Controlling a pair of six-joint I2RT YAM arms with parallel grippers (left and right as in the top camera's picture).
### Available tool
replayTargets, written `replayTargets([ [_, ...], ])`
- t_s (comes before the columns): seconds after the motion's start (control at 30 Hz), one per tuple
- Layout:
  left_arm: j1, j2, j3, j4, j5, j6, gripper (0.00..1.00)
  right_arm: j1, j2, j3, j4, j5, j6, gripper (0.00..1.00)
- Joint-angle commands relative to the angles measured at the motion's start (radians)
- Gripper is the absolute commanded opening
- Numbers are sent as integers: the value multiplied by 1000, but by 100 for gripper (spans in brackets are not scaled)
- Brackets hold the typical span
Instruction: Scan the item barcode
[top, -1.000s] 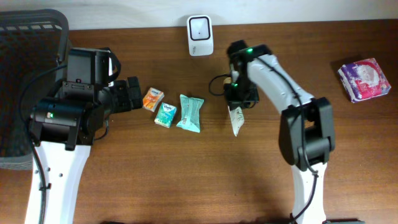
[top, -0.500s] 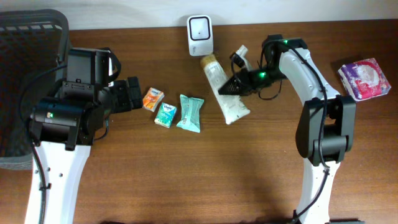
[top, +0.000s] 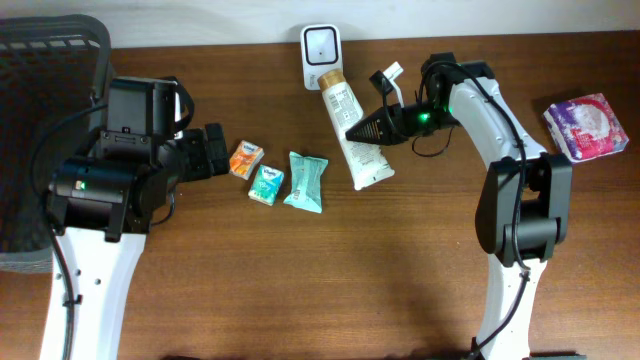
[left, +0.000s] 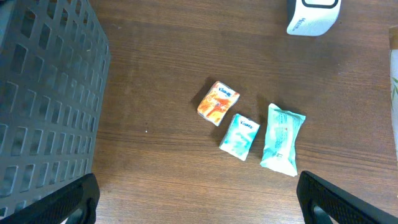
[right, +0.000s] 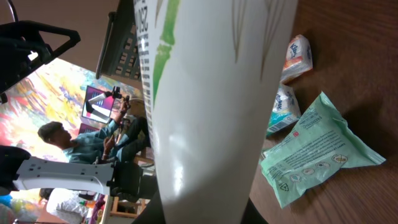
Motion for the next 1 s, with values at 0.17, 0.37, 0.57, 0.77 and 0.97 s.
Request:
replayTargets([
  [0.17,5,-1,8,2,-4,-6,99,5,-25,23,1,-57,-22,11],
  [0.37,5,-1,8,2,-4,-6,99,14,-25,23,6,157,129,10],
  [0.57,5,-1,8,2,-4,-6,99,106,-25,30,83,1051,673,8],
  [0.77,5,-1,8,2,-4,-6,99,217,-24,42,4,1761,918,8],
  [0.97,5,-1,8,2,-4,-6,99,287,0,-39,5,1929,952,13],
])
